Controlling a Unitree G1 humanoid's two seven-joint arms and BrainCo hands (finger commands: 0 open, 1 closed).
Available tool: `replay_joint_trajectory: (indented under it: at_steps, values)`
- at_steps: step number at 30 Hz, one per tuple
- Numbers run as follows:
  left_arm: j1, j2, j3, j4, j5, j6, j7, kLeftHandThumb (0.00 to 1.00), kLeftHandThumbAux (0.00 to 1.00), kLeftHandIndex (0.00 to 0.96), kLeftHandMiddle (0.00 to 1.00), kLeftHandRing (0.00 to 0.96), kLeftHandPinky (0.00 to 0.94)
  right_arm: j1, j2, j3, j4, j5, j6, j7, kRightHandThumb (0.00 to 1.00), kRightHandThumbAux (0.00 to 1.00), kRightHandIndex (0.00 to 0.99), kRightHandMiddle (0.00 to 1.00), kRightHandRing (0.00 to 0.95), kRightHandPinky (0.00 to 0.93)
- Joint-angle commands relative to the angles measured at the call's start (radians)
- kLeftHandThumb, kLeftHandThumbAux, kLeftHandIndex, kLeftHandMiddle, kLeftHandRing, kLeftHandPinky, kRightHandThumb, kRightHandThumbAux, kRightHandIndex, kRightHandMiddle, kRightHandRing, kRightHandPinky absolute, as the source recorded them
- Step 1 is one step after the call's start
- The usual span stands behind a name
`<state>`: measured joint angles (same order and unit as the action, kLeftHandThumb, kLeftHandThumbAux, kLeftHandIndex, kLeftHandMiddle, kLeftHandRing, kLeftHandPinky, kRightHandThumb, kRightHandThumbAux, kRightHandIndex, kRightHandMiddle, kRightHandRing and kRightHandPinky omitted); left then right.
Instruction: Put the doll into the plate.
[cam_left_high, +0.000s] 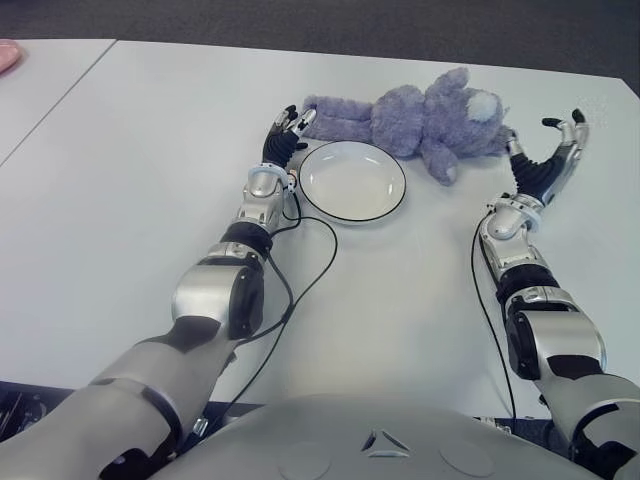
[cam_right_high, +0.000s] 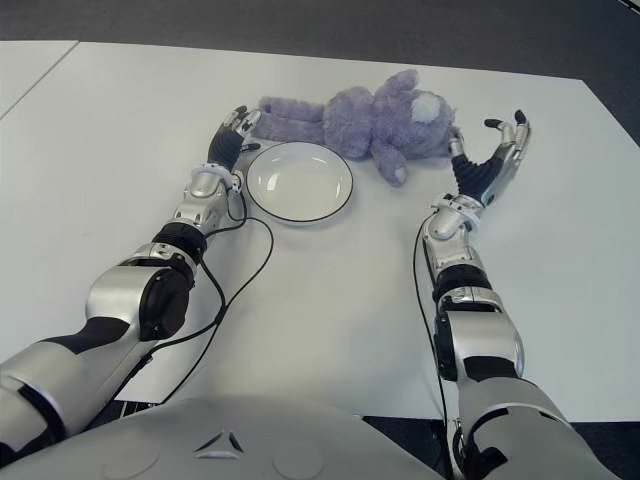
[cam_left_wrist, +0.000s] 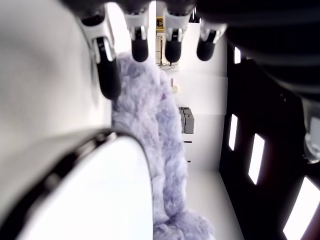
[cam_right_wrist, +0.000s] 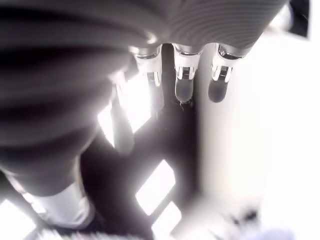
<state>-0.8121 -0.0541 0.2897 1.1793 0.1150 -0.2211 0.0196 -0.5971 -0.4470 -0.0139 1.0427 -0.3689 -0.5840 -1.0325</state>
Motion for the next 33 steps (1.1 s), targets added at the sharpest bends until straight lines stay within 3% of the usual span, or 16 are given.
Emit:
replay_joint_trajectory:
  at_steps: [1,6,12,18,25,29,33]
  values:
    - [0.247,-0.019,0.015,0.179,-0.004,-0.057,0.055,0.0,0.441,0.0,0.0,0.0,0.014,-0.026,0.019,0.077,-0.058,-0.22,-0.287,-0.373,0.654,0.728,0.422,0.196,0.074,0.0]
    - [0.244,-0.018,0.027,0.178,-0.014,-0.057,0.043,0.0,0.439,0.0,0.0,0.0,0.017,-0.028,0.05,0.096,-0.059,-0.249,-0.402,-0.392,0.676,0.725,0.431,0.221,0.08,0.0]
    - [0.243,-0.018,0.036,0.179,-0.02,-0.054,0.041,0.0,0.438,0.0,0.001,0.0,0.017,-0.041,0.071,0.11,-0.025,-0.272,-0.472,-0.417,0.682,0.722,0.434,0.226,0.064,0.0]
    - [0.242,-0.017,0.033,0.18,-0.017,-0.055,0.047,0.0,0.44,0.0,0.0,0.0,0.018,-0.068,0.092,0.106,0.034,-0.235,-0.541,-0.364,0.685,0.717,0.436,0.222,0.05,0.0]
    - [0.239,-0.019,0.032,0.18,-0.016,-0.055,0.044,0.0,0.438,0.0,0.0,0.0,0.008,-0.106,0.095,0.093,0.093,-0.205,-0.567,-0.317,0.688,0.711,0.436,0.21,0.045,0.0]
    - [0.24,-0.021,0.031,0.181,-0.014,-0.06,0.048,0.0,0.439,0.0,0.0,0.0,0.006,-0.161,0.079,0.063,0.153,-0.142,-0.563,-0.233,0.691,0.707,0.437,0.226,0.065,0.0]
    - [0.238,-0.023,0.028,0.182,-0.01,-0.06,0.053,0.0,0.44,0.0,0.0,0.0,0.005,-0.18,0.057,0.076,0.171,-0.168,-0.547,-0.222,0.69,0.708,0.435,0.239,0.083,0.0]
